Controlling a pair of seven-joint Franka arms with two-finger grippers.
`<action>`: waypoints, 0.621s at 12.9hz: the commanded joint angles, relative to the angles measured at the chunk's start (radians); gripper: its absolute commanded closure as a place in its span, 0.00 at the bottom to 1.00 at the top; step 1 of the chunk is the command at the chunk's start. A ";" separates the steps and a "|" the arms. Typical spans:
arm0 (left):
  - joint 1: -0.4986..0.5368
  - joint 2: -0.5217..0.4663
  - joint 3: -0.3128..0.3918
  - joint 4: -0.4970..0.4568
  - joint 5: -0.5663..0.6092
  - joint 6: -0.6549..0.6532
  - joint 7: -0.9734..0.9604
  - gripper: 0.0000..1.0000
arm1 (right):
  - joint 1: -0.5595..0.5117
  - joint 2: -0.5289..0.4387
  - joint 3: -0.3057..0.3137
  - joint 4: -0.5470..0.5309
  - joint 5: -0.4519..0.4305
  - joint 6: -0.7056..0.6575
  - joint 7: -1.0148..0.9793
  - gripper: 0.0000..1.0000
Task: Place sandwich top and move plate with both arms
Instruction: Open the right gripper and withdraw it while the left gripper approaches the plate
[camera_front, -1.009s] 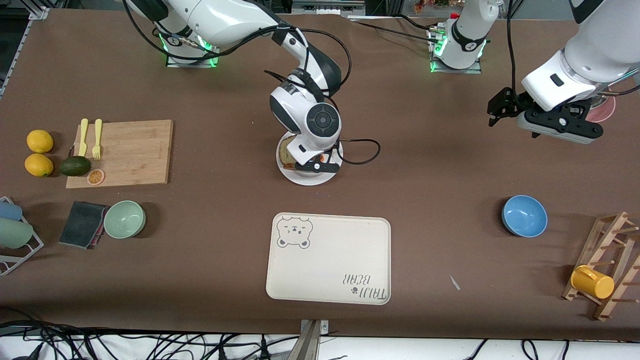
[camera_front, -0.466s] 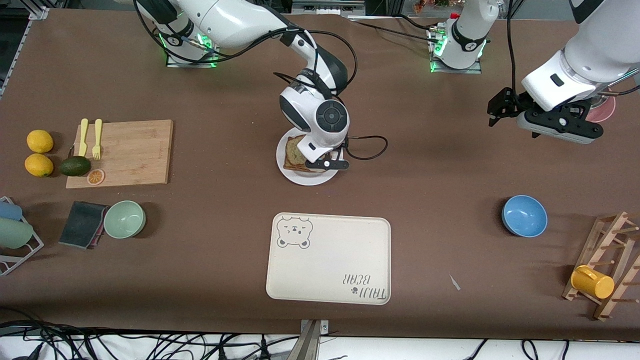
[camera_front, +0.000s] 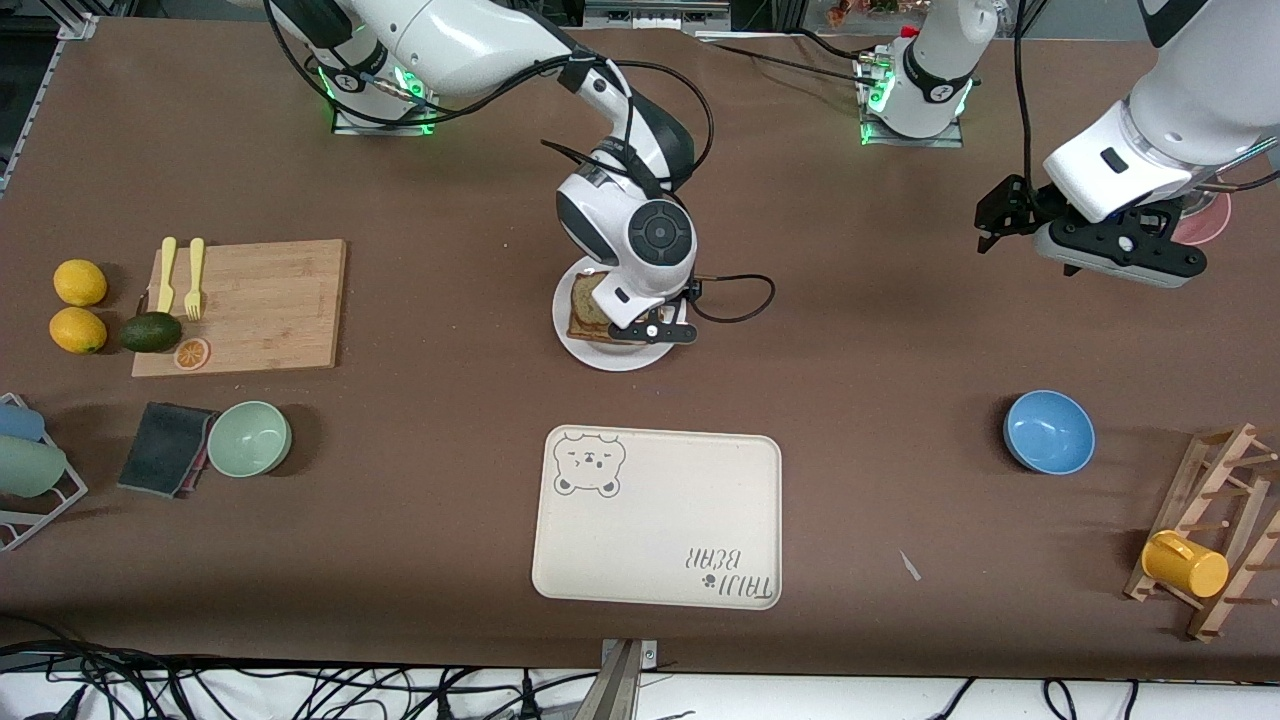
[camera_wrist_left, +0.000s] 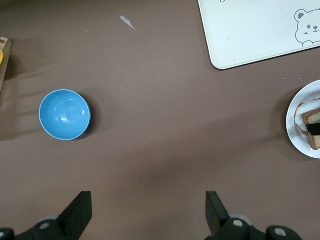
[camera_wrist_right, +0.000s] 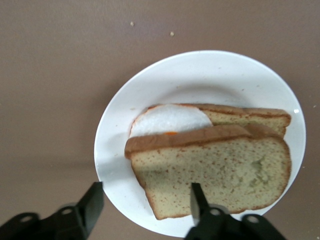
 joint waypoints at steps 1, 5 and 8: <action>0.004 0.013 0.006 0.024 -0.001 -0.022 0.003 0.00 | -0.042 -0.030 0.002 0.010 0.011 -0.056 -0.047 0.00; -0.002 0.051 0.000 0.025 -0.001 -0.023 0.010 0.00 | -0.094 -0.098 -0.001 0.009 0.014 -0.150 -0.098 0.00; 0.009 0.072 0.003 0.025 -0.017 -0.023 0.014 0.00 | -0.125 -0.138 -0.004 0.003 0.015 -0.237 -0.143 0.00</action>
